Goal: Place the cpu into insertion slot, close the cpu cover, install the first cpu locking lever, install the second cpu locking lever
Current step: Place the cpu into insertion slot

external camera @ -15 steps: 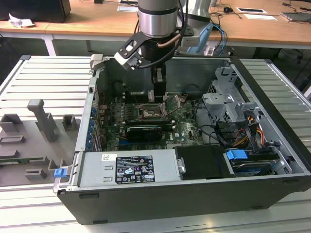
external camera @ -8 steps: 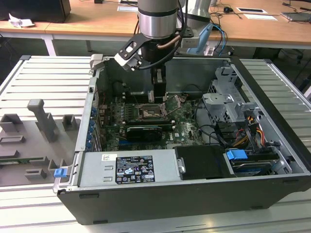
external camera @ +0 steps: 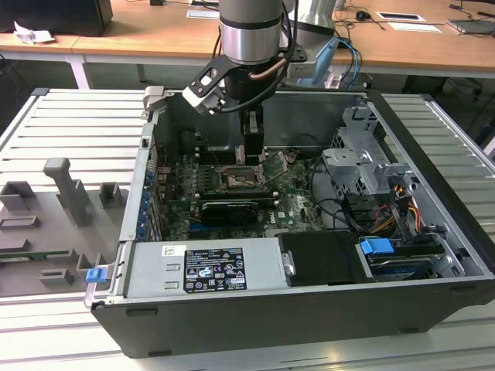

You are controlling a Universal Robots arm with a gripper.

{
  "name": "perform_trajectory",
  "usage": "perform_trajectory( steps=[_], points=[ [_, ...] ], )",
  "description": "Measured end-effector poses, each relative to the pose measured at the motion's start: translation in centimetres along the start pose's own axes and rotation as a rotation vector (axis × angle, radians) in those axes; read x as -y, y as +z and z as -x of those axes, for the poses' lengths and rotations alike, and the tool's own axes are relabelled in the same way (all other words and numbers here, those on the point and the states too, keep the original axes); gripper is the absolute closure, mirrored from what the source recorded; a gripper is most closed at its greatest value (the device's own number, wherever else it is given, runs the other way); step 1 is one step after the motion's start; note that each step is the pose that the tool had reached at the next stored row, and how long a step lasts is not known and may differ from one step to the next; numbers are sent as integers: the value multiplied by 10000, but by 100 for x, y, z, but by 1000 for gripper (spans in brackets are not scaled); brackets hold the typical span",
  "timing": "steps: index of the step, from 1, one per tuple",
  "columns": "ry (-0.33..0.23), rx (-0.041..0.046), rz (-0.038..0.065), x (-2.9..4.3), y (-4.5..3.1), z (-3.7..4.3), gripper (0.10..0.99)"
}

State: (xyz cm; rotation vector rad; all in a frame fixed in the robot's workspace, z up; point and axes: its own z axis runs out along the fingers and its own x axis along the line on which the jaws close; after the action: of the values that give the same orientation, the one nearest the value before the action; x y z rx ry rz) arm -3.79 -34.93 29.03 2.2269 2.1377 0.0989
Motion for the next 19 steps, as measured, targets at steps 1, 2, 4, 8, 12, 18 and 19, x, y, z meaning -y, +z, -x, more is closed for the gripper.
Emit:
perform_trajectory(
  steps=[1,2,4,8,12,18,19],
  points=[
    [0,0,0,1,5,-14,557],
    [0,1,0,2,9,-26,557],
    [0,-2,0,3,17,-40,557],
    [2,1,0,5,30,-54,557],
    [24,3,0,6,43,-63,557],
    [33,5,0,10,74,-80,557],
    [33,5,0,10,75,-86,557]
  ],
)
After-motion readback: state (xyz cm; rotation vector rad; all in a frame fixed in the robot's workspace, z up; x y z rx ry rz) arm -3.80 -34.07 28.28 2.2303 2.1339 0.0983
